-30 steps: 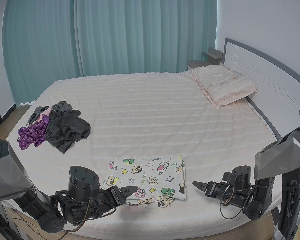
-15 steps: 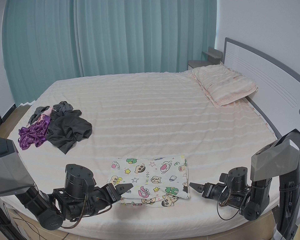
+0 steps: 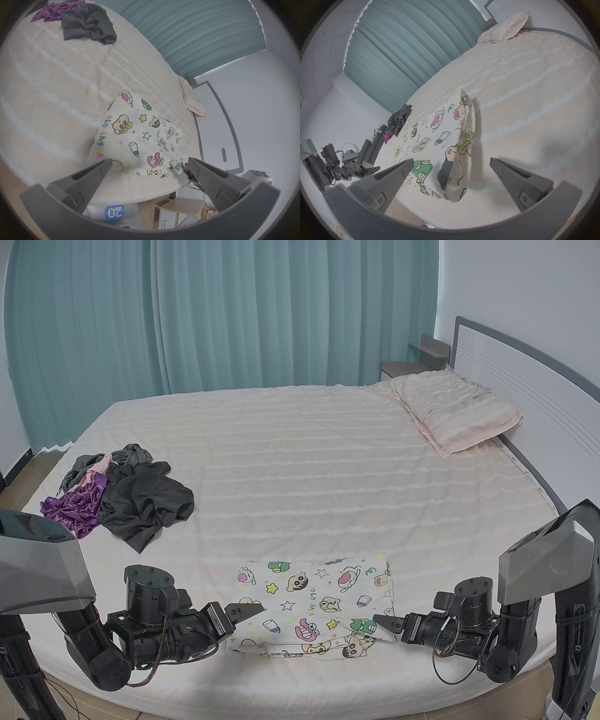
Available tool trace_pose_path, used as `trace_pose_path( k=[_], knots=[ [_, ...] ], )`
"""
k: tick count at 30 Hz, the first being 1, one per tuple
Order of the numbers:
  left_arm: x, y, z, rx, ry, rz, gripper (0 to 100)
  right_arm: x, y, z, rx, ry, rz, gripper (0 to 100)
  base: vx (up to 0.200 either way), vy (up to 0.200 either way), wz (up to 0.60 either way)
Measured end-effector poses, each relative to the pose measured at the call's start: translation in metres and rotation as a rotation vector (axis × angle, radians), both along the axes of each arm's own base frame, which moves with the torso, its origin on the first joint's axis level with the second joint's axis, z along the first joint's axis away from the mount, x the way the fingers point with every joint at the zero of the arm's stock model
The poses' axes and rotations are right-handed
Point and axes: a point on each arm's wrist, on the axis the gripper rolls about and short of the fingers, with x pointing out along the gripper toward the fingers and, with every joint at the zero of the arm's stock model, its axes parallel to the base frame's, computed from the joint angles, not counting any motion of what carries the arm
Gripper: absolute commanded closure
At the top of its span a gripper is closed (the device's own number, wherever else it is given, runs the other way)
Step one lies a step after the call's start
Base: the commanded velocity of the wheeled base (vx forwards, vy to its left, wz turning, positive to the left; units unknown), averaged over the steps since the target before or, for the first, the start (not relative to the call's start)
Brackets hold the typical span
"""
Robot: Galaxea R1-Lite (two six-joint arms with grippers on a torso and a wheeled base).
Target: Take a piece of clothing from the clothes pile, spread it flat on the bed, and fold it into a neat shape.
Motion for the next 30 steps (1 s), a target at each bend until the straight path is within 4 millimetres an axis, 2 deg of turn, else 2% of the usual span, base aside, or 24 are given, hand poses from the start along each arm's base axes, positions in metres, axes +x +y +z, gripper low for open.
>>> trace_pose_path(
  k=[1,2,14,30],
  knots=[
    [0.0,0.001,-0.002,0.001,0.008,0.002,0,0.0,0.001,-0.001,-0.004,-0.001,0.008,0,0.0,0.0,0.0],
    [-0.001,0.002,-0.004,0.004,0.019,0.002,0,-0.001,0.002,-0.002,-0.008,0.0,0.019,100,0.0,0.0,0.0],
    [-0.002,0.005,-0.016,0.022,0.06,0.007,0,-0.011,0.001,-0.013,-0.06,0.041,0.077,100,0.0,0.0,0.0],
    [-0.002,0.005,-0.02,0.033,0.07,0.006,0,-0.024,-0.026,0.006,-0.04,0.062,0.079,100,0.0,0.0,0.0]
  ],
)
